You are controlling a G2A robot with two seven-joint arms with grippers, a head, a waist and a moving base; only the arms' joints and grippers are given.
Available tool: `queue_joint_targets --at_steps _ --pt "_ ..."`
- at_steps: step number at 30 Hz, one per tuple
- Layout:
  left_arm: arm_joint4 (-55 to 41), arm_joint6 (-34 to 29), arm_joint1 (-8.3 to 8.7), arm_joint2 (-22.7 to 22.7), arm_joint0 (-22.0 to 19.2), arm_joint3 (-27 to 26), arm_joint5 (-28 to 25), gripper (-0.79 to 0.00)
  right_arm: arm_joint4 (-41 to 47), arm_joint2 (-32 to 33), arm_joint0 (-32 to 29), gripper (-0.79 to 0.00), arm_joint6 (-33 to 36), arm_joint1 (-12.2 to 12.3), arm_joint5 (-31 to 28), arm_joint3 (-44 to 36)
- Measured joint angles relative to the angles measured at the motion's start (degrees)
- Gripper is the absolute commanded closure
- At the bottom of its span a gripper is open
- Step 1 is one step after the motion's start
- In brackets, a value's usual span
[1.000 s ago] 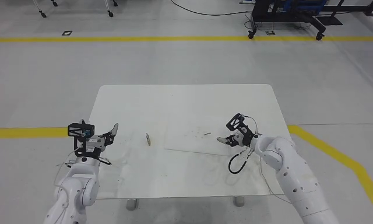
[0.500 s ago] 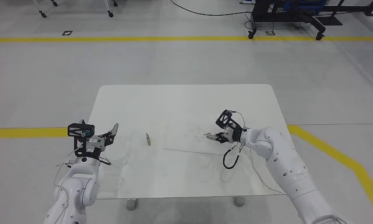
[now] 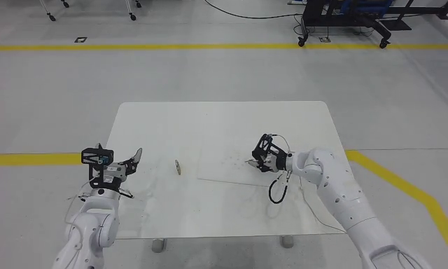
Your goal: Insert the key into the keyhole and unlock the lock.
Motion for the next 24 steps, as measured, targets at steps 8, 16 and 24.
queue_joint_targets --at_steps 8,16,24 --pt "0.0 0.0 0.0 0.0 0.0 0.0 0.0 -0.785 -1.3 -1.3 0.8 -0.077 -0.8 0.0 -0.6 0.6" --pt "0.0 0.0 0.0 0.0 0.0 0.0 0.0 -0.785 -1.8 -2.5 1.4 -0.163 -1.2 0.1 -1.4 1.2" --pt "0.0 0.0 0.0 0.0 0.0 0.0 0.0 -0.785 -2.0 -2.5 1.5 -0.157 -2.0 0.3 -1.2 1.2"
